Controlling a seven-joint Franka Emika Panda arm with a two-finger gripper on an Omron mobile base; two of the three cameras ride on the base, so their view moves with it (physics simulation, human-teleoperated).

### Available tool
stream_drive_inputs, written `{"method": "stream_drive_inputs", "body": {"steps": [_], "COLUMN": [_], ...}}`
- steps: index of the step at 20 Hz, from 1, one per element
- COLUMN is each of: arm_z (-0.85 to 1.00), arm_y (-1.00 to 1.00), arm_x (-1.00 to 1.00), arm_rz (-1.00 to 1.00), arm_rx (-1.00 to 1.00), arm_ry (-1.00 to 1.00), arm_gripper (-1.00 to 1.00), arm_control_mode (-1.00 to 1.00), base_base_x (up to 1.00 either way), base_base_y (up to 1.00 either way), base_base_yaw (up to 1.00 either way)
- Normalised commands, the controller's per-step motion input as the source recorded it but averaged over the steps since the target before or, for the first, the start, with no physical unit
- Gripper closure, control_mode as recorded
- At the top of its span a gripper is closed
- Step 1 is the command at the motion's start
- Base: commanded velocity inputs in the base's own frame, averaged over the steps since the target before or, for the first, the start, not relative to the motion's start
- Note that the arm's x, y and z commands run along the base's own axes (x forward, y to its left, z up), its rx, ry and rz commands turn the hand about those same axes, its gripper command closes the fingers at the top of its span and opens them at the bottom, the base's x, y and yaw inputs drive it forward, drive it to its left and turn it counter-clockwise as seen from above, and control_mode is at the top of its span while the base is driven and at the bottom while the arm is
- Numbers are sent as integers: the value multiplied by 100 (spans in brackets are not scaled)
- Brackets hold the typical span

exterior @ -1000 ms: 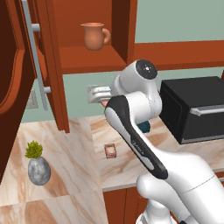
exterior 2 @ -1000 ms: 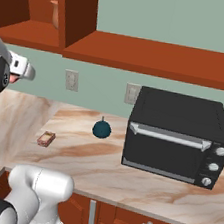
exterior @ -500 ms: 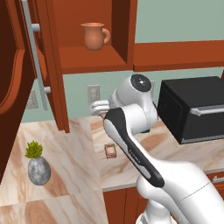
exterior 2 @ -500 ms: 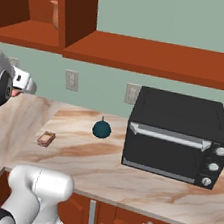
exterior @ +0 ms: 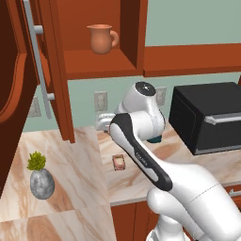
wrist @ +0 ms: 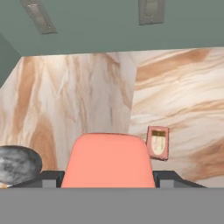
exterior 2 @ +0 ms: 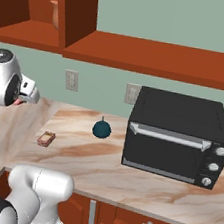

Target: Pick the bar soap and bar soap from the cabinet and place them on the counter.

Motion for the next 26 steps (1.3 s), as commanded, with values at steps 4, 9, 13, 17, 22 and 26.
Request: {"method": "stream_drive_inputs", "body": {"steps": [4,9,13,17,22,26], "arm_z": [-30,-30,-27,-29,-25,-24], "arm_y": [12,8,6,2,1,0], "arm_x": [2,0,0,0,0,0], "arm_rz": [0,0,0,0,0,0], "arm_rx": [-1,-1,-2,-2,-1,0], "arm_ry": [8,1,0,0,0,0], "arm_gripper": [100,100,100,100,100,100], "arm_control_mode": [-100,-100,-100,-100,-100,-100], "base_base_x": [0,0,0,0,0,0], "base_base_y": [0,0,0,0,0,0], "base_base_yaw": [0,0,0,0,0,0]}}
